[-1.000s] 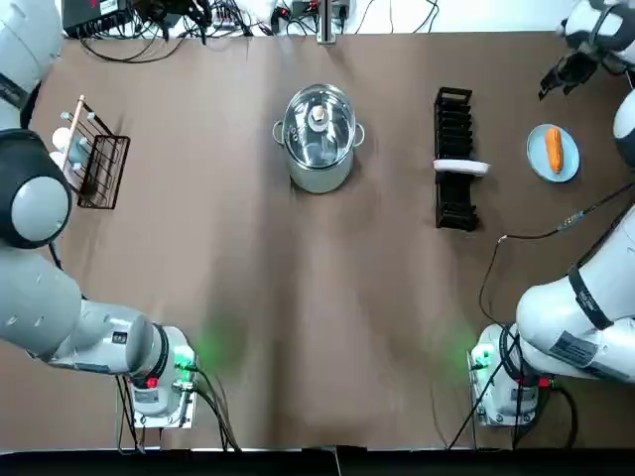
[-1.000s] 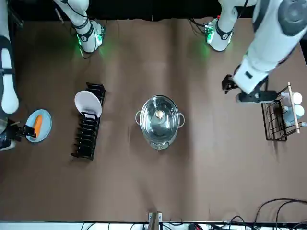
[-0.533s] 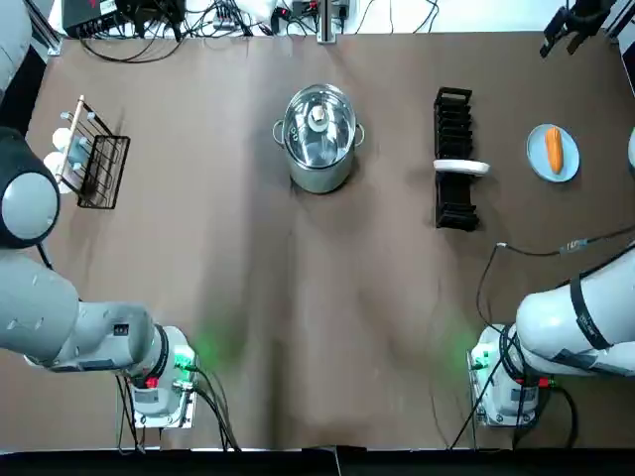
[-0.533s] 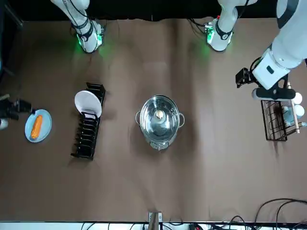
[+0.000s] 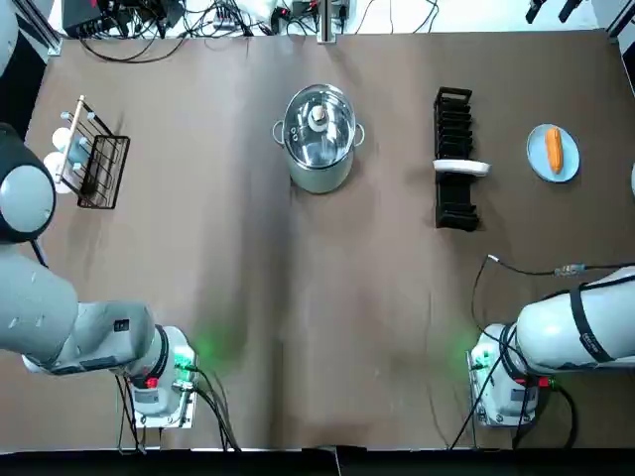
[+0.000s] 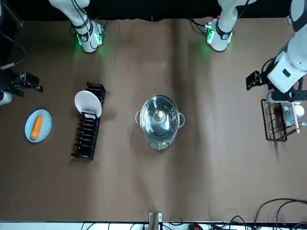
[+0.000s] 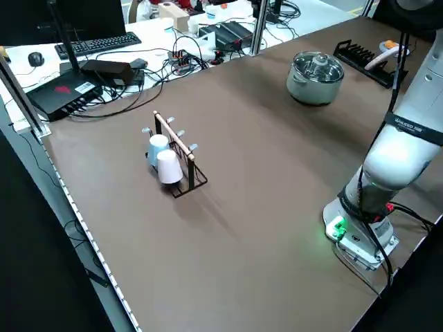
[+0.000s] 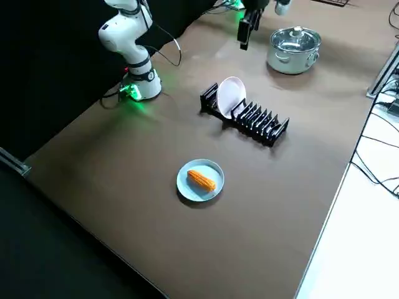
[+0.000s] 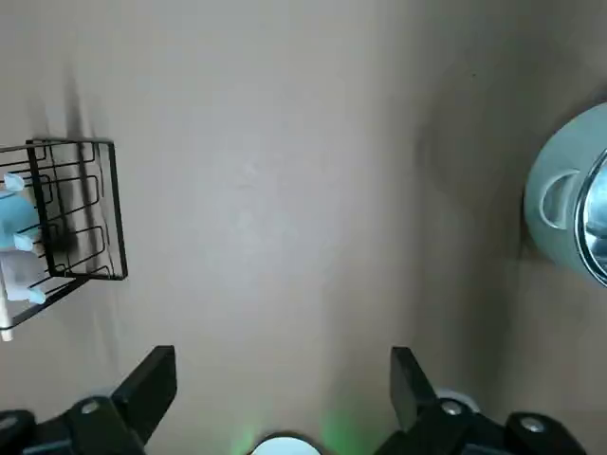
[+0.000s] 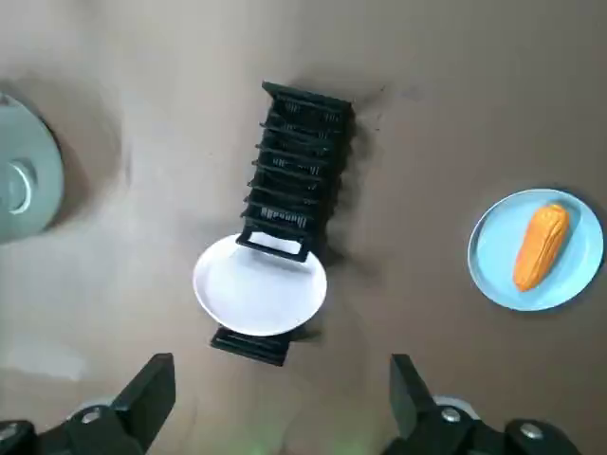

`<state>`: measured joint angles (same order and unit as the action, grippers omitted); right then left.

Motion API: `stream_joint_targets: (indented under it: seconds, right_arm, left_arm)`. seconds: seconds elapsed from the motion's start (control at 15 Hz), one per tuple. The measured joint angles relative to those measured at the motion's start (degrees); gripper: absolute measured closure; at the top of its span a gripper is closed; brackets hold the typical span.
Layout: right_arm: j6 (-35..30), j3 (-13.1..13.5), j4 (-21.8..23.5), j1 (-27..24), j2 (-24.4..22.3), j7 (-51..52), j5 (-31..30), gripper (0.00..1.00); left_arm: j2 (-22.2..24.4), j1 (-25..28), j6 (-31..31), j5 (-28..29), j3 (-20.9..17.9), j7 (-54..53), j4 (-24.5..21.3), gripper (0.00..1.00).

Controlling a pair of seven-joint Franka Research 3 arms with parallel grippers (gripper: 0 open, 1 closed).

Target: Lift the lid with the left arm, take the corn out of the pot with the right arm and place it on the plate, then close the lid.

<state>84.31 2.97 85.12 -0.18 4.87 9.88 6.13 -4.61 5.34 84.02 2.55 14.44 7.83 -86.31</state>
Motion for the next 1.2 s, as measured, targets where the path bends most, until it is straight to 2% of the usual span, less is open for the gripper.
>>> stream_joint_targets:
  seconds: [0.2,0.27,0.33,0.4,0.53,0.8,1.2]
  right_arm:
    - [-1.36,0.02,0.01,3.18,-1.19,-5.55,-1.76,0.00]
    - [-1.34,0.00,0.00,4.20,-1.69,-6.28,-2.94,0.00]
    - [-1.22,0.00,-0.02,4.80,-2.41,-6.70,-3.71,0.00]
    - [-1.12,0.02,-0.02,4.94,-3.23,-6.77,-4.22,0.00]
    - [-0.18,0.02,0.15,4.98,-4.40,-6.77,-4.83,0.00]
    - [3.23,0.18,2.91,5.08,-5.52,-5.92,-5.13,0.00]
    - [3.59,1.11,4.11,4.92,-5.67,-3.73,-5.29,0.00]
  left_arm:
    - [0.00,-0.02,0.02,0.00,-0.35,0.31,-0.14,0.00]
    - [0.01,-0.38,0.05,-0.11,-1.62,0.33,-0.16,0.00]
    - [0.07,-1.72,0.11,-1.18,-4.73,0.17,-0.15,0.00]
    - [0.42,-4.67,0.15,-3.44,-10.35,-0.72,-0.12,0.00]
    - [2.16,-8.28,-0.08,-4.87,-15.92,-3.88,-0.98,0.00]
    - [7.75,-10.12,1.46,-4.88,-16.68,-6.06,-6.84,0.00]
    - [7.92,-10.41,3.03,-4.45,-16.58,-6.24,-7.55,0.00]
